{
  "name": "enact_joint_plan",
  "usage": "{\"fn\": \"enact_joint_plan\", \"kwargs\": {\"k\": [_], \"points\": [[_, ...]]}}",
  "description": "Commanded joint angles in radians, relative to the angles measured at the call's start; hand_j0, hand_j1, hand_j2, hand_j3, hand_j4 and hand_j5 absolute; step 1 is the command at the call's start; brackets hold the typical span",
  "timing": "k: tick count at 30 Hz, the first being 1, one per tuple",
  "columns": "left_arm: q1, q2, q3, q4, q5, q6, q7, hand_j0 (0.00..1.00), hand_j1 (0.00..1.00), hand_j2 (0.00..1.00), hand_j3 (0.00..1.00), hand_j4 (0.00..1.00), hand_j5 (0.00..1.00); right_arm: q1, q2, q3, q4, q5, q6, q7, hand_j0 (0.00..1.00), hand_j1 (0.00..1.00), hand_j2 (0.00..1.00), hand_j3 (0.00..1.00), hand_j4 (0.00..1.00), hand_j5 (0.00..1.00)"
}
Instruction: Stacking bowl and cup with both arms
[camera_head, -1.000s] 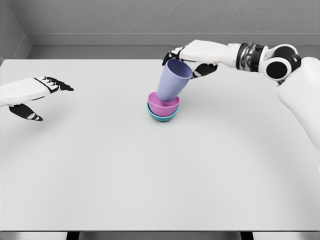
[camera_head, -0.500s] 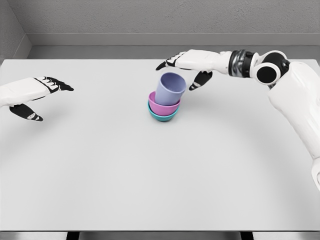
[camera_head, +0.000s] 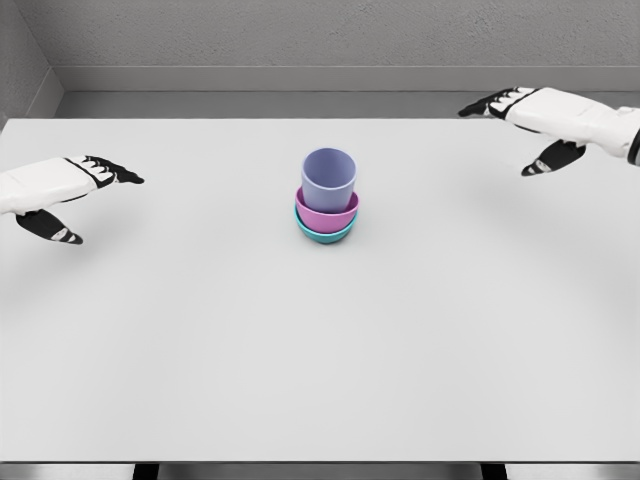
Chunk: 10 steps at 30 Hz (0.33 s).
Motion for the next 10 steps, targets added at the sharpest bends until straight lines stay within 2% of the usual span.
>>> {"fn": "enact_joint_plan", "kwargs": {"k": [1,10], "points": [[0.000,0.000,0.000,0.001,0.006,0.002,0.000,1.00,1.00,1.00,1.00,1.00,1.00,0.000,-0.012,-0.006,-0.001,-0.008,0.003,-0.001,1.00,1.00,1.00,1.00,1.00,1.00],[0.006,0.003,0.003,0.003,0.006,0.002,-0.001,1.00,1.00,1.00,1.00,1.00,1.00,-0.002,-0.002,-0.008,-0.002,-0.008,0.003,-0.001,1.00,1.00,1.00,1.00,1.00,1.00]]}}
